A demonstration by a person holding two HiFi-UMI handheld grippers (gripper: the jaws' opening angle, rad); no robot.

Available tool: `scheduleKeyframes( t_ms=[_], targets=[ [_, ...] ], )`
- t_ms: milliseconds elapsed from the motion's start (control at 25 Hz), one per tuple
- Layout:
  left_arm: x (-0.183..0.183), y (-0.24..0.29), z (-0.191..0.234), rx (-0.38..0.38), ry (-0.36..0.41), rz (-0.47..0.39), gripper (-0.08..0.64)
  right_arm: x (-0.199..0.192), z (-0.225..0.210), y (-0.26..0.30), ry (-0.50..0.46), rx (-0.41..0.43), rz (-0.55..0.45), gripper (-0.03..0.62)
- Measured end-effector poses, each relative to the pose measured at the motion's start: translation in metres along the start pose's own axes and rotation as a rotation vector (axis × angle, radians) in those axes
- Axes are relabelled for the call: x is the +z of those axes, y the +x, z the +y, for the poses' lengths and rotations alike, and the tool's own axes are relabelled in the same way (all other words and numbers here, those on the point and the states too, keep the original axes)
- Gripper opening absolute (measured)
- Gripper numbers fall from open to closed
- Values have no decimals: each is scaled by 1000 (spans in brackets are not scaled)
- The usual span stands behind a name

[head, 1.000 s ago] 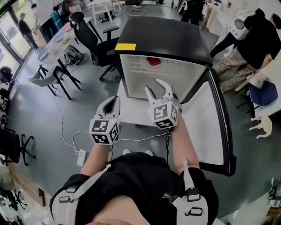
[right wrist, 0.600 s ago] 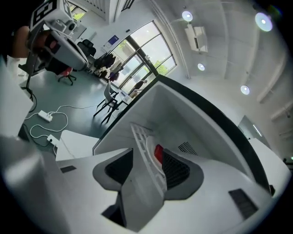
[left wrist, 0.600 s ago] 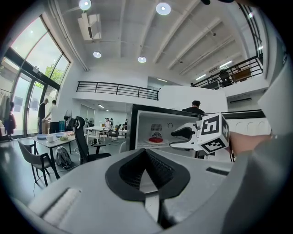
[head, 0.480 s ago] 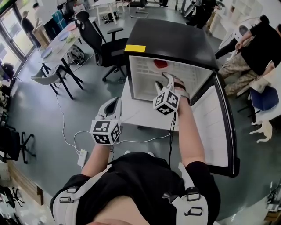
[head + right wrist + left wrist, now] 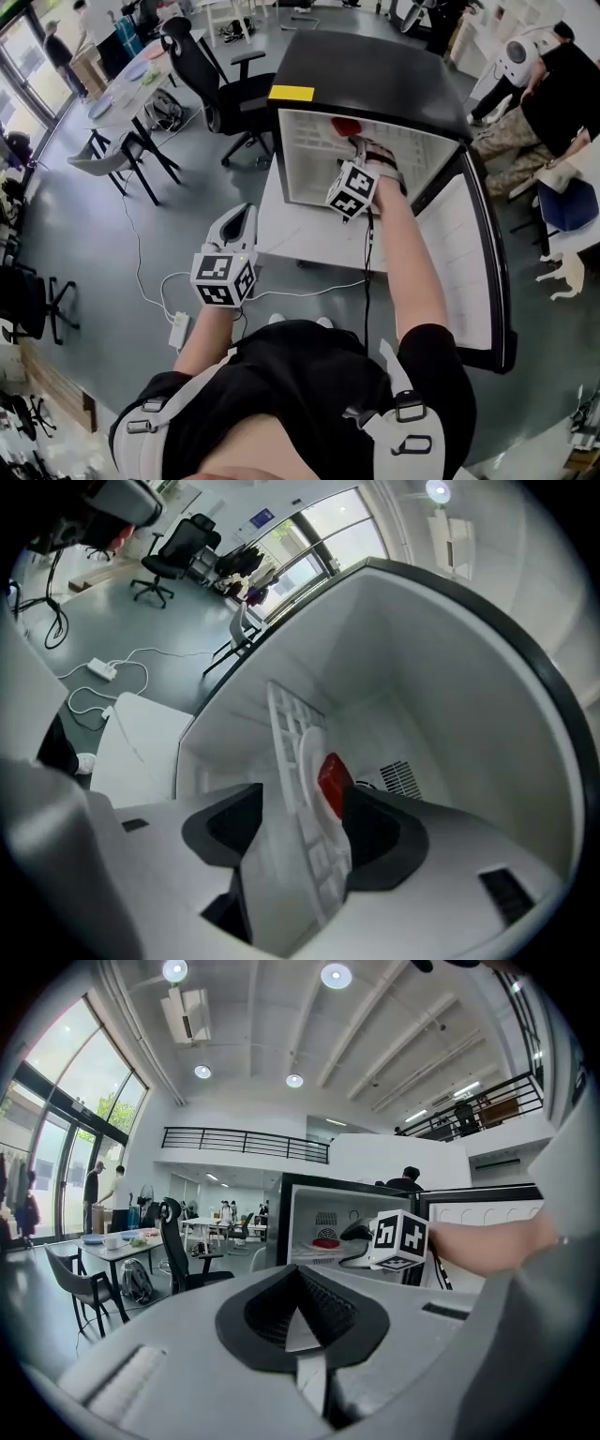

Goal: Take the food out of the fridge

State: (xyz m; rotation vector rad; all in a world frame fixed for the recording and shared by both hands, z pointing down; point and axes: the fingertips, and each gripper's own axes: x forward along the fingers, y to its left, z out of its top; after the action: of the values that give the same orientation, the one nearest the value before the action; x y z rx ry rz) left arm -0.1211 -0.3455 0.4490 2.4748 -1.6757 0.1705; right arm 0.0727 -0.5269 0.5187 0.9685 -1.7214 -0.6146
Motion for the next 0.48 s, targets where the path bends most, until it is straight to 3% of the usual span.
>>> scheduleKeyframes(
  t_ms=[480],
  targets=[
    [-2, -4, 10, 24, -5, 9, 0, -13, 9, 37, -121, 66, 121, 245]
  ],
)
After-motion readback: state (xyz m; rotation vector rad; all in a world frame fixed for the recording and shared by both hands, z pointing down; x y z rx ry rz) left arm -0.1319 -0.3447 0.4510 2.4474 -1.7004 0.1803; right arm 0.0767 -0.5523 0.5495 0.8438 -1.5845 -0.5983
